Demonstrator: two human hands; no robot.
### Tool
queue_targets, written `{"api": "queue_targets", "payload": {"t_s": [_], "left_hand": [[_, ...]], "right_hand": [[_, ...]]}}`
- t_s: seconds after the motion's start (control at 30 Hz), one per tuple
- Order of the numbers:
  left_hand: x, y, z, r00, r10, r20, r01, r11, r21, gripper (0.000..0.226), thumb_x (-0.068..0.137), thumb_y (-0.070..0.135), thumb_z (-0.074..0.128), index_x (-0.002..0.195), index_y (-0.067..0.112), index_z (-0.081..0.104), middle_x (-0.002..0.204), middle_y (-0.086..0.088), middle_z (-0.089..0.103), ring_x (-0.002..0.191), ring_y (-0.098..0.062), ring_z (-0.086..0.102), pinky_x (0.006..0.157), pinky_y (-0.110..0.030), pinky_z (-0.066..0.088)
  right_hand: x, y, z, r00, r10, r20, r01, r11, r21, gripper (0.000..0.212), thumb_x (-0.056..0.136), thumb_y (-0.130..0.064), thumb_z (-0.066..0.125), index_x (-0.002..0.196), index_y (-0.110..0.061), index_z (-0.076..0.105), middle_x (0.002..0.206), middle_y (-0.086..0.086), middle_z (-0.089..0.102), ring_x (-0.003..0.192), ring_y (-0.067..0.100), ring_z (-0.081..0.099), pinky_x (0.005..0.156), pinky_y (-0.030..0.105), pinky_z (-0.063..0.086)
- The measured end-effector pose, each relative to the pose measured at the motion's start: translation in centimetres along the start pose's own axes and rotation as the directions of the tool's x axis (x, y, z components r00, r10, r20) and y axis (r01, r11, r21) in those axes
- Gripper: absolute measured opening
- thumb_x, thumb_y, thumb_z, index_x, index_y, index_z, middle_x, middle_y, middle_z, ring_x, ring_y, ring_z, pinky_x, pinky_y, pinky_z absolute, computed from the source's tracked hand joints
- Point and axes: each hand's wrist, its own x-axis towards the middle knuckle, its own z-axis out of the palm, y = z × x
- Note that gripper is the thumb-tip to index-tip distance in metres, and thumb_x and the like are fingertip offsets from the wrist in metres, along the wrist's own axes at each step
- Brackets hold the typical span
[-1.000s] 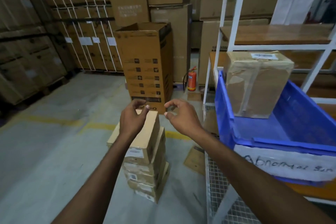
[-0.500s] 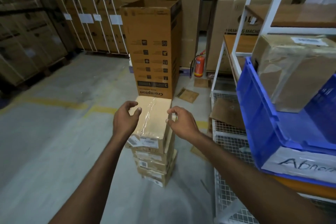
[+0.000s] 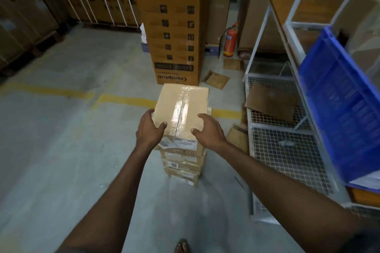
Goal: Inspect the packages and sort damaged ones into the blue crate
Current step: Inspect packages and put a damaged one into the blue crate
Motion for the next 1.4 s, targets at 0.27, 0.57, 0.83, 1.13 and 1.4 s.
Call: {"api": "queue_targets", "payload": {"t_s": [0.27,0.57,0.83,1.13,1.4], "left_hand": [[5.4,-6.5,3.7,0.988,-0.061,0.141,0.056,0.998,0.041,0.08,0.087,0.049,0.073,0.151,0.021,0.036,0.149,-0.006,0.051,0.133,-0.034,0.052,0.104,-0.059,0.046],[6.5,-7.7,5.7,0.983,-0.075,0.17,0.068,0.996,0.051,0.086,0.09,0.04,0.077,0.158,0.016,0.03,0.159,-0.009,0.039,0.141,-0.035,0.043,0.113,-0.059,0.039],[4.7,-6.4,4.9,0.99,-0.003,0.143,0.018,0.995,-0.101,0.08,0.082,0.037,0.085,0.15,0.025,0.044,0.153,-0.007,0.044,0.137,-0.031,0.047,0.107,-0.052,0.048],[-1.9,-0.1,2.7,0.992,0.104,-0.069,-0.117,0.968,-0.223,0.065,0.084,0.048,0.082,0.141,0.028,0.056,0.149,0.0,0.048,0.134,-0.02,0.05,0.107,-0.042,0.049],[-11.8,8.0,-1.2,0.945,0.275,-0.179,-0.301,0.943,-0.14,0.077,0.067,0.033,0.097,0.136,0.028,0.065,0.138,0.016,0.038,0.116,-0.002,0.047,0.088,0.001,0.034]], "right_hand": [[3.2,1.9,5.5,0.985,0.164,0.056,-0.155,0.979,-0.132,0.085,0.095,-0.049,0.069,0.163,-0.025,0.023,0.172,0.015,-0.01,0.159,0.034,0.003,0.124,0.046,0.023],[5.1,4.4,7.2,0.978,0.166,0.125,-0.159,0.985,-0.066,0.104,0.08,-0.047,0.083,0.16,-0.032,0.02,0.164,0.01,0.023,0.148,0.035,0.031,0.115,0.045,0.038],[4.7,4.5,6.6,0.995,0.103,-0.011,-0.103,0.994,-0.036,0.1,0.081,-0.037,0.087,0.161,-0.035,0.026,0.17,0.003,0.011,0.152,0.029,0.025,0.118,0.041,0.036],[0.2,3.6,-0.5,0.982,-0.08,-0.17,0.084,0.996,0.013,0.09,0.081,-0.034,0.088,0.158,-0.036,0.041,0.17,0.004,0.015,0.152,0.026,0.023,0.119,0.038,0.032],[-7.9,2.8,-9.9,0.922,-0.254,-0.293,0.283,0.957,0.06,0.079,0.082,-0.044,0.086,0.151,-0.042,0.048,0.17,0.001,0.022,0.153,0.024,0.028,0.119,0.044,0.038]]}}
